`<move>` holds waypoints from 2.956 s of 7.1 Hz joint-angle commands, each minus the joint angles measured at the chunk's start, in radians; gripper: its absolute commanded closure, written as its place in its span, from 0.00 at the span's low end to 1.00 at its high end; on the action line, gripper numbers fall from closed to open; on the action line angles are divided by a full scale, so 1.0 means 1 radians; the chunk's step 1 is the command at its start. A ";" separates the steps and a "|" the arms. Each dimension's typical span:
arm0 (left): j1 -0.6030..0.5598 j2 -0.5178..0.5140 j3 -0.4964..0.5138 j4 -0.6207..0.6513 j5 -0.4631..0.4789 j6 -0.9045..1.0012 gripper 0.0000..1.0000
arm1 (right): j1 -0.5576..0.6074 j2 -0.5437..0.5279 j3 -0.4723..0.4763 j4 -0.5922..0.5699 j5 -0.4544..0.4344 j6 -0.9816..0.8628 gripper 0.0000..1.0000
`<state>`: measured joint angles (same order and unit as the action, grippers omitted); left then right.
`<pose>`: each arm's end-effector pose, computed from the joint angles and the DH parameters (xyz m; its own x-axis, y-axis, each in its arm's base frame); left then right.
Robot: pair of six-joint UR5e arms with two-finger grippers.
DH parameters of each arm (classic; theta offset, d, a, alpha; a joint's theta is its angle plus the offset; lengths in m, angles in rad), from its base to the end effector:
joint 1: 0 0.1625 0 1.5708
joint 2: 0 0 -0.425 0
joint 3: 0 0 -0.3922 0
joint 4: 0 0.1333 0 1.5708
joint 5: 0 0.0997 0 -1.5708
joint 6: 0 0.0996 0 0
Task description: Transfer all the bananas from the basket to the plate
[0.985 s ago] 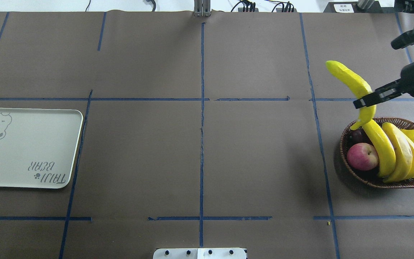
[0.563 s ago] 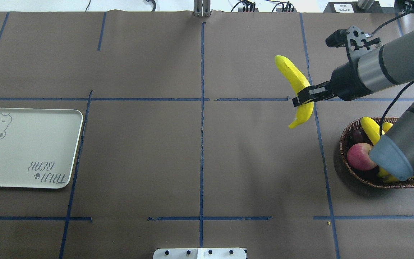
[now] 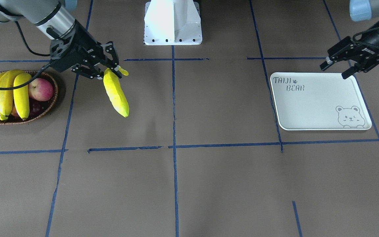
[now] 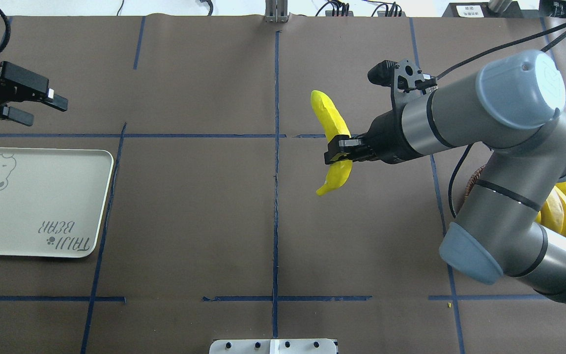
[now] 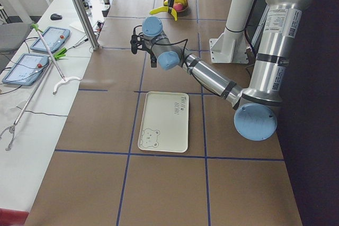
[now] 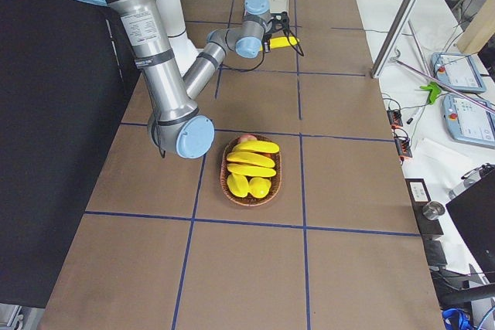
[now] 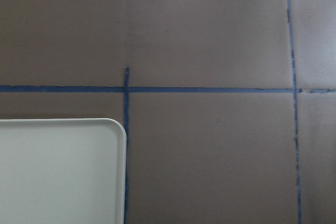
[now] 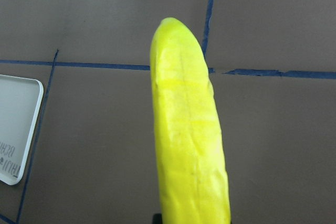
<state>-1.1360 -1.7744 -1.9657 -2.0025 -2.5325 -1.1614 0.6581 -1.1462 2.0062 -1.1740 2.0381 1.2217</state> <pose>0.1681 -0.4844 0.3016 0.2875 -0.0784 -0.9546 0.1180 0.9920 -0.0459 -0.3781 -0.4041 0.1852 0.3005 -0.1537 0.9413 -0.1110 0.9746 0.1946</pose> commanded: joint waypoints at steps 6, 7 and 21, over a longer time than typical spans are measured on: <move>0.349 -0.250 0.020 -0.173 0.308 -0.448 0.00 | -0.250 0.100 -0.020 0.132 -0.332 0.174 1.00; 0.375 -0.261 0.021 -0.173 0.357 -0.486 0.00 | -0.268 0.120 -0.036 0.132 -0.364 0.191 1.00; 0.490 -0.319 0.057 -0.171 0.495 -0.514 1.00 | -0.284 0.178 -0.064 0.132 -0.400 0.208 0.00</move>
<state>-0.6445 -2.0948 -1.9070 -2.1737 -2.0371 -1.6764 0.3735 -0.9680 1.9397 -1.0404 1.6350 1.4303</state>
